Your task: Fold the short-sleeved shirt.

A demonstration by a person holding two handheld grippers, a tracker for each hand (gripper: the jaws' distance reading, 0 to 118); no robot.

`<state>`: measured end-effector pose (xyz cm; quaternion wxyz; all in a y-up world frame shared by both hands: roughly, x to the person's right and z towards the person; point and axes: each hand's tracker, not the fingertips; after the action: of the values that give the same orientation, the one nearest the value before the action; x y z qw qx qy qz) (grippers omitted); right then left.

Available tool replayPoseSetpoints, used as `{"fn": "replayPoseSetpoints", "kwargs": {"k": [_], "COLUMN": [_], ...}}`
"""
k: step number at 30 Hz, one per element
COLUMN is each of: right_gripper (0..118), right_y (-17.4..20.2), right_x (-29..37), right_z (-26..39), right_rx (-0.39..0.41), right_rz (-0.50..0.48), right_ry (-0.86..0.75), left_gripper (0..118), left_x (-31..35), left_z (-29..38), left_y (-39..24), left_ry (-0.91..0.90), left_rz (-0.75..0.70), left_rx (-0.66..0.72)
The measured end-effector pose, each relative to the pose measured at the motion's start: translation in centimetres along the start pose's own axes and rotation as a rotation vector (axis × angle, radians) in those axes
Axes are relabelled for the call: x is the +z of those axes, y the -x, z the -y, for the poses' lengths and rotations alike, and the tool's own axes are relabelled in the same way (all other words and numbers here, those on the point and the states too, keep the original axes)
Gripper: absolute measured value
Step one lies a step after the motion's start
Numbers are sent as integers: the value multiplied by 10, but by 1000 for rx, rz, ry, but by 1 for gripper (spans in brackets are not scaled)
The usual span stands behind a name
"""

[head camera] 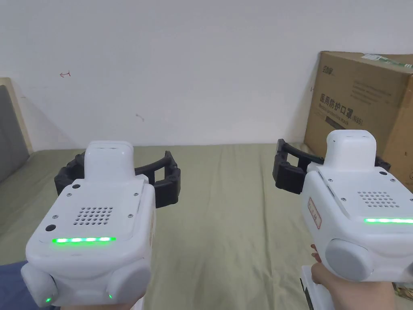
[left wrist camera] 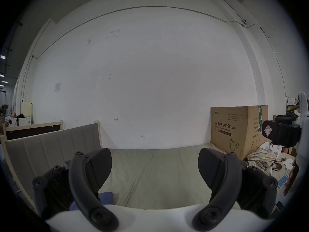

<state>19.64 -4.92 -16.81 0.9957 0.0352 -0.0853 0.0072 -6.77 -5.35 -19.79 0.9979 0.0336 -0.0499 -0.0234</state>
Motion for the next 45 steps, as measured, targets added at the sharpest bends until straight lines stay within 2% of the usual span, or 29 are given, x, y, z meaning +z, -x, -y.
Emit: {"fn": "replayPoseSetpoints", "kwargs": {"k": [13,26,40,45], "right_gripper": [98,98,98,98], "right_y": [0,2,2,-1], "right_x": [-1,6,8,8], "right_z": [-2,-3,2,5], "right_rx": [-10,-19,-12,-35], "right_rz": [2,-26,-7,-4], "right_ry": [5,-14,-14,-4], "left_gripper": [107,107,107,107], "left_x": [2,5,7,8], "left_z": [-1,-3,-3,-1], "left_y": [-10,-6,-2,-2], "left_ry": [-9,-22,-25,-17], "left_rz": [19,-15,-26,-28], "left_rx": [-81,-51,-22,-37]}}
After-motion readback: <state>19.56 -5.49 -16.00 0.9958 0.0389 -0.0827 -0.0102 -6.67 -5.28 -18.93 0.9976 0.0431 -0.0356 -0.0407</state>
